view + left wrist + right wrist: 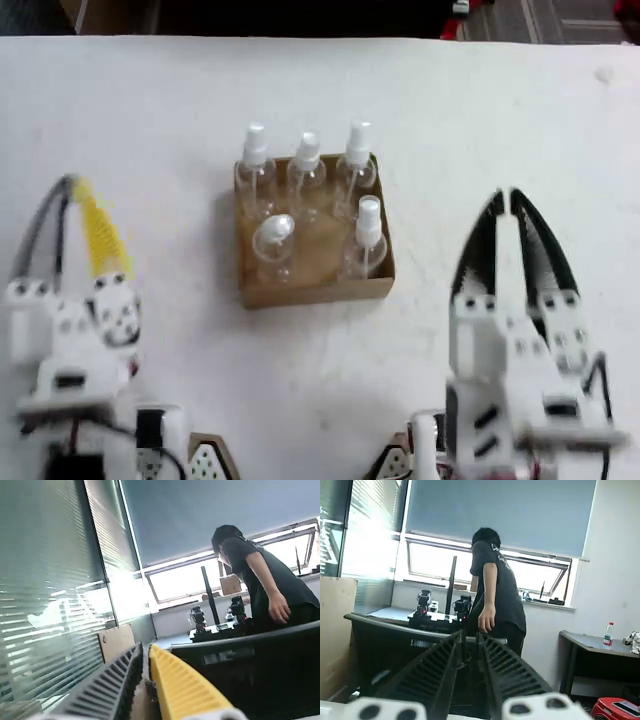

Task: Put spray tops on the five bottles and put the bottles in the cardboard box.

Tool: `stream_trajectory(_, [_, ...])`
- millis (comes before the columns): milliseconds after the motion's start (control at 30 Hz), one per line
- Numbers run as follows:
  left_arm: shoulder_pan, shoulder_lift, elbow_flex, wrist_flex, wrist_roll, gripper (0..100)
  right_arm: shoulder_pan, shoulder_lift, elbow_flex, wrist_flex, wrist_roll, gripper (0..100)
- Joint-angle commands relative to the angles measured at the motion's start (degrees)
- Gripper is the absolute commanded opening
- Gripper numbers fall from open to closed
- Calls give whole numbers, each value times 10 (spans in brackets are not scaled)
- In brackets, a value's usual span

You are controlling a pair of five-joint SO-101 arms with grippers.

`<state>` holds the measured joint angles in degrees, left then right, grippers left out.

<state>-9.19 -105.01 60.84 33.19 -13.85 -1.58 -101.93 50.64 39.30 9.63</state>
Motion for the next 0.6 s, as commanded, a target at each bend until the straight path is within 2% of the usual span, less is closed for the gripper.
stream_trajectory(0, [-13, 13, -107, 135, -7, 24, 6, -18, -134, 132, 1, 16])
stream_trajectory(100, [3, 13, -127, 213, 14, 24, 6, -15, -206, 229, 1, 16])
stream_trajectory(233, [41, 13, -109, 276, 28, 26, 6, -15, -246, 333, 1, 16])
stream_trajectory(400, [81, 13, -19, 281, 27, 28, 2, -15, -227, 394, 1, 21])
stream_trajectory(567, [78, 13, 133, 252, 27, 28, 2, -15, -81, 360, 1, 22])
